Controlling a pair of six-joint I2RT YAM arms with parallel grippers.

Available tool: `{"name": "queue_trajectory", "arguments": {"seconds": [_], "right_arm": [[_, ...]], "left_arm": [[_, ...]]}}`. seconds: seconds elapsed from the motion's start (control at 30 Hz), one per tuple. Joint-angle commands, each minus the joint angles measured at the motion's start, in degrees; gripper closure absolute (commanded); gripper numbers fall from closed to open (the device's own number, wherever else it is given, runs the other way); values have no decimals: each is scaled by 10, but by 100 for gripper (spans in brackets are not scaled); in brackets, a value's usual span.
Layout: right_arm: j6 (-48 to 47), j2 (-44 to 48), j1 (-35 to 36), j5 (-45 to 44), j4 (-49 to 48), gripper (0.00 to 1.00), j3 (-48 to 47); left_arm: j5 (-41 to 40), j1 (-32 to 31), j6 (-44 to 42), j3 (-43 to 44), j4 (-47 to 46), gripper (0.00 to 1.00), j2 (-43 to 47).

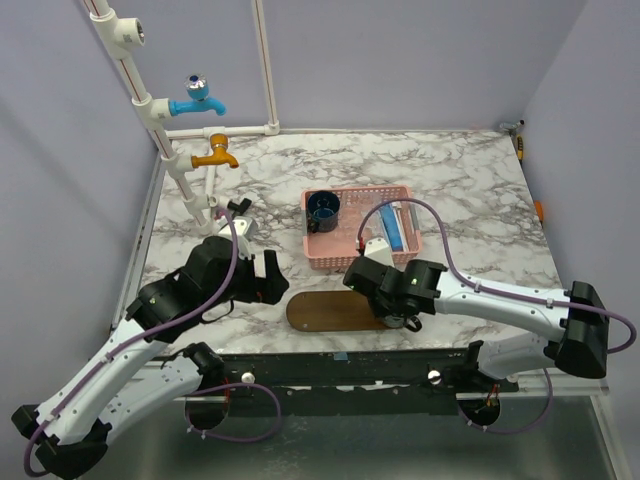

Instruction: Prepare toiletry sets of a toothbrush and toothpaste on the tray

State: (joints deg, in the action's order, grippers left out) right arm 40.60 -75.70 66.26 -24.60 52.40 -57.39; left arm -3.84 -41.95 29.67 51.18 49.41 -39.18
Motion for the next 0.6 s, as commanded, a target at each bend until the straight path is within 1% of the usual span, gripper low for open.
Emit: {"name": "queue_trajectory", "arguments": {"seconds": [0.0, 0.17, 0.3, 0.4, 0.57], "right_arm": [[12, 16, 4, -36, 35, 65, -45], [13, 28, 4, -102, 67, 56, -96], [-11, 38, 3, -126, 47, 47, -130], [-33, 26, -3, -143, 36, 45, -163], [-65, -19, -26, -158, 25, 43, -207]], "left_arm": [[8, 4, -5, -3, -11, 1, -6], [-8, 4, 6, 1, -14, 1, -9], [-21, 3, 10, 6, -21, 1, -4], [-30, 3, 10, 5, -27, 1, 3], [-44, 4, 7, 1, -34, 1, 9]]}}
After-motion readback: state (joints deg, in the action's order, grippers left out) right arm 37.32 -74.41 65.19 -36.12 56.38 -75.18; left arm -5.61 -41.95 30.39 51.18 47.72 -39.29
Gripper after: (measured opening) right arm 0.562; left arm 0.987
